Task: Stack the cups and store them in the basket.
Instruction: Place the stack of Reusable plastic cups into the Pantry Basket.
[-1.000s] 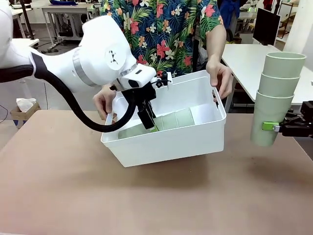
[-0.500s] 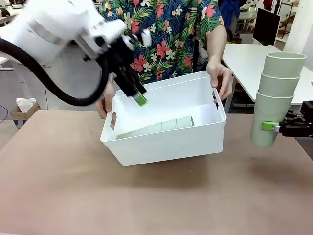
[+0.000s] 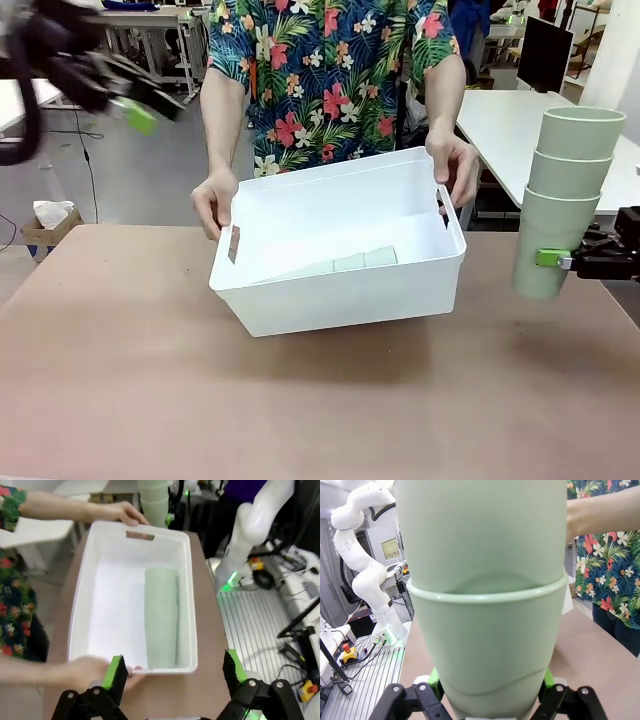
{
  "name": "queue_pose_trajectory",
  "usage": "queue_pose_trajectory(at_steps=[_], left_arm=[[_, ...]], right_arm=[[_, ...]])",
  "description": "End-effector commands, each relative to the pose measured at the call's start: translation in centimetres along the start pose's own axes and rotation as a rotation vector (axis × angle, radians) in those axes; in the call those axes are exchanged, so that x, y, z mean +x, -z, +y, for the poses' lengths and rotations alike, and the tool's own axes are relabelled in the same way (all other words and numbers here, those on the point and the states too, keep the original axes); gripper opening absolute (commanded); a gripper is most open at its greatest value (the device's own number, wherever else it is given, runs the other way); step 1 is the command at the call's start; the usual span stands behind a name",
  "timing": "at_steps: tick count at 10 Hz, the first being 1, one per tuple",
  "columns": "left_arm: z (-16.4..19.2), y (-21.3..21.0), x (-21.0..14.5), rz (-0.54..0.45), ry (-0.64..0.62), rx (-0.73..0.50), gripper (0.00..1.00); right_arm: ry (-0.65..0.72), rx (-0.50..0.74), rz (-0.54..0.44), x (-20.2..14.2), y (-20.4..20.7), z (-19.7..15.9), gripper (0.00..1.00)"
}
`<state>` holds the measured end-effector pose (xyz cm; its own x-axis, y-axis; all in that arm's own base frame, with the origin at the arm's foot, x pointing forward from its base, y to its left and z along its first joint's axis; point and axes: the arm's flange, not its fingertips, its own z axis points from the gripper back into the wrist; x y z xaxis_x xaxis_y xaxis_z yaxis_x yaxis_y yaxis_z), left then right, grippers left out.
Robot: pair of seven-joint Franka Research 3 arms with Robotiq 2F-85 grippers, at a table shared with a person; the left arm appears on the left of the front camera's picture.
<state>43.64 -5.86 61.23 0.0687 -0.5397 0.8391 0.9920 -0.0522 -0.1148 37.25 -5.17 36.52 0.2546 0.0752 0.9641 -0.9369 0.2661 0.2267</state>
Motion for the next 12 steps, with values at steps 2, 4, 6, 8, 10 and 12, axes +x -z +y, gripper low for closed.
queue_pose_trajectory(at_steps=[2, 4, 6, 8, 10, 12], left_arm=[[-0.4, -7.1, -7.0, -0.110, -0.009, 0.063, 1.00], [-0.6, -9.1, -10.0, -0.107, -0.008, 0.112, 1.00], [-1.0, -10.2, -10.0, -0.107, -0.032, 0.106, 1.00], [-1.0, -10.2, -10.0, -0.107, -0.032, 0.106, 1.00], [-1.0, -10.2, -10.0, -0.107, -0.032, 0.106, 1.00], [-1.0, -10.2, -10.0, -0.107, -0.032, 0.106, 1.00]], right_arm=[[-0.011, 0.001, -0.005, 0.5, 0.1, 0.1, 0.85], [-0.011, 0.001, -0.005, 0.5, 0.1, 0.1, 0.85], [-0.011, 0.001, -0.005, 0.5, 0.1, 0.1, 0.85], [-0.011, 0.001, -0.005, 0.5, 0.1, 0.1, 0.85], [-0.011, 0.001, -0.005, 0.5, 0.1, 0.1, 0.85], [-0.011, 0.001, -0.005, 0.5, 0.1, 0.1, 0.85]])
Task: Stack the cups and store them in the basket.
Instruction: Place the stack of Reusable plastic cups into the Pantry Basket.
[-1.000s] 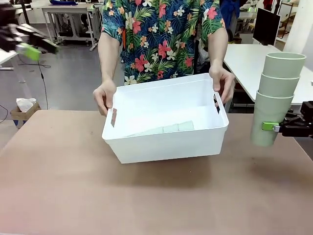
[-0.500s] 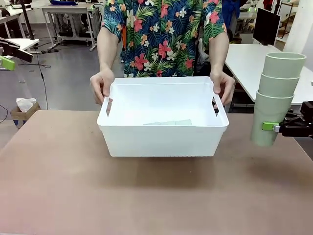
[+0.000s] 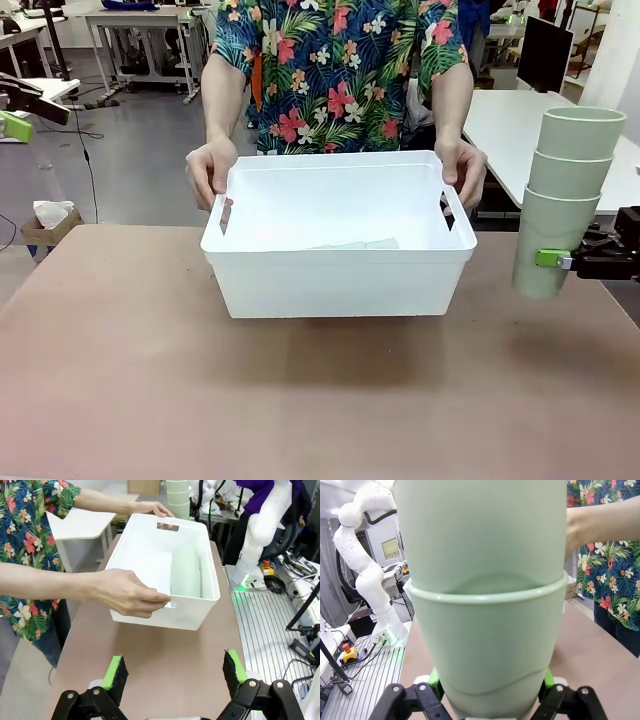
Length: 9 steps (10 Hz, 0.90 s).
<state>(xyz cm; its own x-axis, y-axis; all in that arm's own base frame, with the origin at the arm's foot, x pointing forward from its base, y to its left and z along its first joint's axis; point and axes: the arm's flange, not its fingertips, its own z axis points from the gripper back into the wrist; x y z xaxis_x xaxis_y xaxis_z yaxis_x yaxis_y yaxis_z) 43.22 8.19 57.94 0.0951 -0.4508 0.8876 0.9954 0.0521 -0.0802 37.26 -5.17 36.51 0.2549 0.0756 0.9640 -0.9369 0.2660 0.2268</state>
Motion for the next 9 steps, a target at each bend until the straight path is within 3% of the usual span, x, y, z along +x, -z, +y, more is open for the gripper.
queue_pose_trajectory(at_steps=[1, 9], left_arm=[[-0.23, -0.19, 0.40, -0.004, -0.011, -0.002, 1.00], [-0.23, -0.19, 0.40, -0.004, -0.011, -0.002, 1.00]], right_arm=[[-0.011, 0.001, -0.005, 0.52, 0.05, 0.08, 0.85], [-0.011, 0.001, -0.005, 0.52, 0.05, 0.08, 0.85]])
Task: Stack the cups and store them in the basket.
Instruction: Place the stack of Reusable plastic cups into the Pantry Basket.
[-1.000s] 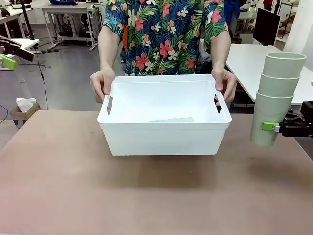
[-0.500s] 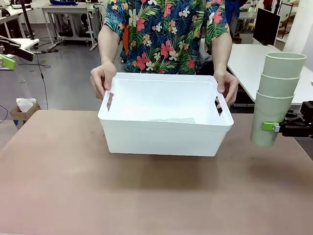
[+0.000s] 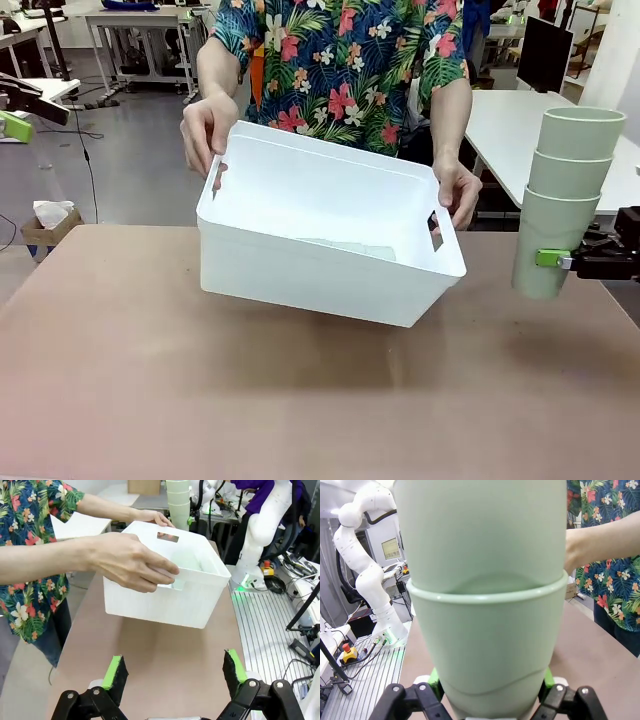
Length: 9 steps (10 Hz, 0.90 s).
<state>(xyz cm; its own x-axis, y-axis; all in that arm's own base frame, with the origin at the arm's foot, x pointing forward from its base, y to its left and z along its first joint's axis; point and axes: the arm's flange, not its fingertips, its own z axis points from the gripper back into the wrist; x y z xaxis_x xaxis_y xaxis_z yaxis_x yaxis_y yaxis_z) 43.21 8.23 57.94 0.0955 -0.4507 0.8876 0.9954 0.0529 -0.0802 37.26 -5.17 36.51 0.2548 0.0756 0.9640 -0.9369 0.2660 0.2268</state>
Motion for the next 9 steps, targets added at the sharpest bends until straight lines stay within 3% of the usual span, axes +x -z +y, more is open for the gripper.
queue_pose_trajectory(at_steps=[1, 5, 9], left_arm=[[-0.2, -0.2, 0.4, -0.004, -0.011, -0.002, 1.00], [-0.2, -0.2, 0.4, -0.004, -0.011, -0.002, 1.00], [-0.2, -0.2, 0.4, -0.004, -0.011, -0.002, 1.00]], right_arm=[[-0.011, 0.001, -0.005, 0.5, 0.1, 0.1, 0.85], [0.000, 0.000, 0.000, 0.0, 0.0, 0.0, 0.85], [-0.077, -0.059, 0.034, 5.9, 1.1, 1.9, 0.85]])
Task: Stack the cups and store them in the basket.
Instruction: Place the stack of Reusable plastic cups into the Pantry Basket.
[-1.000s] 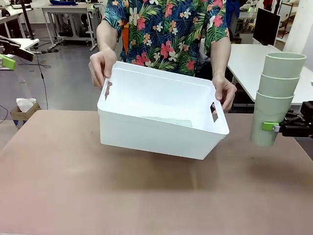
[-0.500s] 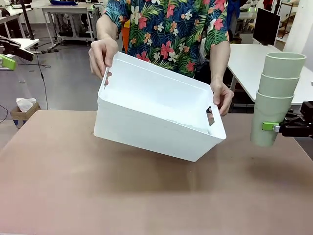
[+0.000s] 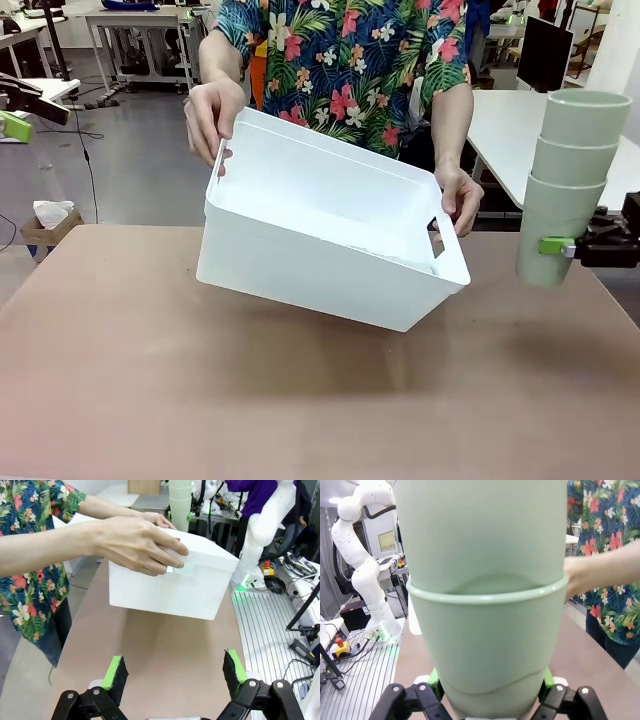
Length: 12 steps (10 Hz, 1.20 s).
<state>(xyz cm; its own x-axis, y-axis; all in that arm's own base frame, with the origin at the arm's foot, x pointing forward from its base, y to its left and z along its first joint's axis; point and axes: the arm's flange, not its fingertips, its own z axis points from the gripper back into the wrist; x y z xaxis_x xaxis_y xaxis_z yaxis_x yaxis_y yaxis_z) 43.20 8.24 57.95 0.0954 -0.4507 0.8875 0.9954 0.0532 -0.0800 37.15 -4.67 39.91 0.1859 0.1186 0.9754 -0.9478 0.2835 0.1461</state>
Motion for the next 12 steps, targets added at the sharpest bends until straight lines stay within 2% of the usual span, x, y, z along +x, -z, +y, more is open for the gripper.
queue_pose_trajectory(at_steps=[1, 6, 9, 12], left_arm=[[-0.2, -0.1, 0.4, -0.004, -0.011, -0.003, 1.00], [-0.2, -0.1, 0.4, -0.004, -0.011, -0.003, 1.00], [-0.2, -0.1, 0.4, -0.004, -0.011, -0.003, 1.00], [-0.2, -0.1, 0.4, -0.004, -0.011, -0.003, 1.00]], right_arm=[[-0.012, -0.042, 0.031, 4.6, 1.5, 1.2, 0.85], [-0.025, -0.091, 0.172, 14.8, 7.3, 3.7, 0.85], [-0.043, -0.136, 0.270, 17.8, 12.0, 4.8, 0.85], [-0.063, -0.168, 0.383, 19.0, 17.4, 5.2, 0.85]])
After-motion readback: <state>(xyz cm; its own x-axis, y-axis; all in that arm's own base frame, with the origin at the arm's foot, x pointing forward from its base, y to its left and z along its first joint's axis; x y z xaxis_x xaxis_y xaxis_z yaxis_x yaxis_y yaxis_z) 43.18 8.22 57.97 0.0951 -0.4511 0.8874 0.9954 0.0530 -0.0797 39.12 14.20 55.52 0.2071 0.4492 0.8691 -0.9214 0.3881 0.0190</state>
